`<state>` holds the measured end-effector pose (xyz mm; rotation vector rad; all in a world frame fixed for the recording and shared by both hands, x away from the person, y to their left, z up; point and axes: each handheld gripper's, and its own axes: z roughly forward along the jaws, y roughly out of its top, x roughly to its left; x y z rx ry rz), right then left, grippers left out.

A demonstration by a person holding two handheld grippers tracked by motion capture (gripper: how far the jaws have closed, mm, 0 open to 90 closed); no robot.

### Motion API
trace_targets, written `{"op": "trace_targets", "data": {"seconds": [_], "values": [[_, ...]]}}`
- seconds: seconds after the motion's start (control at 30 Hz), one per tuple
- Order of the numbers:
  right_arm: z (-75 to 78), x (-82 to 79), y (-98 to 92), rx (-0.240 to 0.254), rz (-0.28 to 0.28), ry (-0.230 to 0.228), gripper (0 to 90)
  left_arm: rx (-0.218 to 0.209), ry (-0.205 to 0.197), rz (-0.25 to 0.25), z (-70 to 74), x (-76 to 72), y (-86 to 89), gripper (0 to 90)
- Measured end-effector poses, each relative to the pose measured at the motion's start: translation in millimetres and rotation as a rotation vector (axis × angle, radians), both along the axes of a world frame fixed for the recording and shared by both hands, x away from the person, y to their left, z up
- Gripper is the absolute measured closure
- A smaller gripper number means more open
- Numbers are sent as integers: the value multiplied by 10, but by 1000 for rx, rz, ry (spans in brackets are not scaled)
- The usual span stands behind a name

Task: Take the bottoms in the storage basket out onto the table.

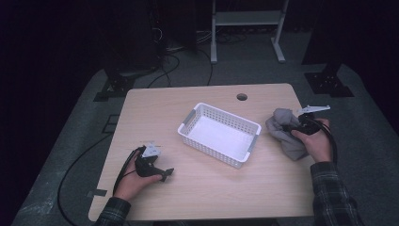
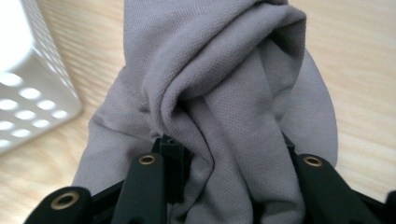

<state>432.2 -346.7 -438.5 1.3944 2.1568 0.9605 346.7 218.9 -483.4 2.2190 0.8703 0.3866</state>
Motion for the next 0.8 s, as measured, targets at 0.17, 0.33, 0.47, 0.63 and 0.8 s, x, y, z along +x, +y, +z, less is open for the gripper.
{"op": "trace_targets", "data": {"seconds": [0.17,0.33,0.47,0.63,0.8], "values": [[-136,34,40,-14,4,14,579,0,0,1,0,0,-1,0],[-214,60,103,-44,29,13,503,1,0,0,0,0,0,0],[-170,68,133,-57,30,23,379,0,0,0,0,0,0,0],[-18,46,153,-76,49,31,340,0,0,1,0,0,0,0],[139,-14,135,-42,73,-2,338,0,0,0,-1,0,0,0]]}}
